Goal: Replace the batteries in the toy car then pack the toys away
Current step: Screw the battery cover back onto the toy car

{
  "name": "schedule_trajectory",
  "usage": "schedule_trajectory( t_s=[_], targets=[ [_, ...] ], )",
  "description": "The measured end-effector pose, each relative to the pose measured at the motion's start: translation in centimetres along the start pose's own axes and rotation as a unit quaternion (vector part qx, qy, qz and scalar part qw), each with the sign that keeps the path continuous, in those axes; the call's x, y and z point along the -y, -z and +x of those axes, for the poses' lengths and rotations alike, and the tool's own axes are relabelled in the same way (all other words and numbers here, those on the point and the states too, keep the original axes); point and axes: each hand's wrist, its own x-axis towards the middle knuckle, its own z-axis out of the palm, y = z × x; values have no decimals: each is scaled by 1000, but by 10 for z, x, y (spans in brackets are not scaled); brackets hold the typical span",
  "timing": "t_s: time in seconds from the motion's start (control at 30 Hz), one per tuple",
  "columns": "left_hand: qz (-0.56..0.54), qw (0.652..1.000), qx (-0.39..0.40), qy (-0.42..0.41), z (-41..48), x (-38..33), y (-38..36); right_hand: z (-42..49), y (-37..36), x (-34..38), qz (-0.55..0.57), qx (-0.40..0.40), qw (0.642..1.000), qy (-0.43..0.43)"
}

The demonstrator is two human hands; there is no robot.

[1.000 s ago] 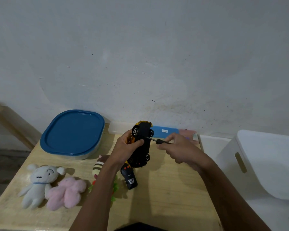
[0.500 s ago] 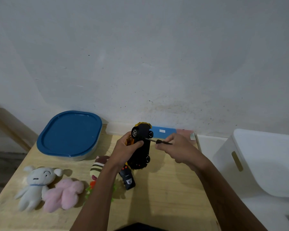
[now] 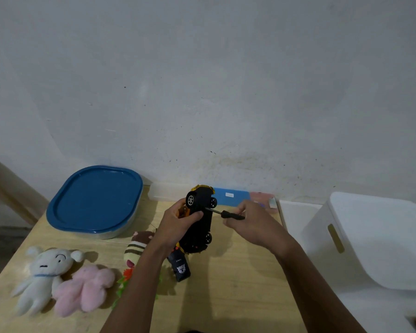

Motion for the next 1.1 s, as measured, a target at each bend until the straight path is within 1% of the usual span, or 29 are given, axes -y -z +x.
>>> schedule_trajectory(
  t_s=[0.07,0.1,0.2,0.33,0.43,0.5,0.57,0.73,0.83,0.9,0.97,1.1],
  targets=[
    [-6,1000,3,6,-1,0,-2,4,2,-4,-12,-29,999,11],
    [-6,1000,3,8,-1,0,-3,4,3,-5,-16,-29,999,11],
    [-1,1000,1,6,0,-2,-5,3,3,-2,-12,10,1000,3],
    [-7,1000,-2,5,-1,-4,-5,1,2,-3,5,26,1000,-3],
    [-10,1000,-4,7,-3,-4,-4,6,4,-8,-2,-9,1000,22],
    [-14,1000,-1,8,-4,-5,-3,8,5,-8,6,-33,999,15],
    [-11,1000,5,9,-4,-6,-3,7,3,-6,0,-29,1000,-2],
    [-17,1000,2,2,-5,-8,-4,7,1,-9,56,-14,998,-19],
    [-13,1000,0,10,-6,-8,-3,9,4,-10,50,-33,998,2],
    [-14,1000,-1,16,-6,-8,-3,12,5,-9,37,-46,998,-6],
    [-12,1000,-1,18,-5,-8,-5,12,4,-8,27,-32,999,-19],
    [-11,1000,-2,13,-6,-10,-5,8,4,-9,64,-3,998,-20]
  ],
)
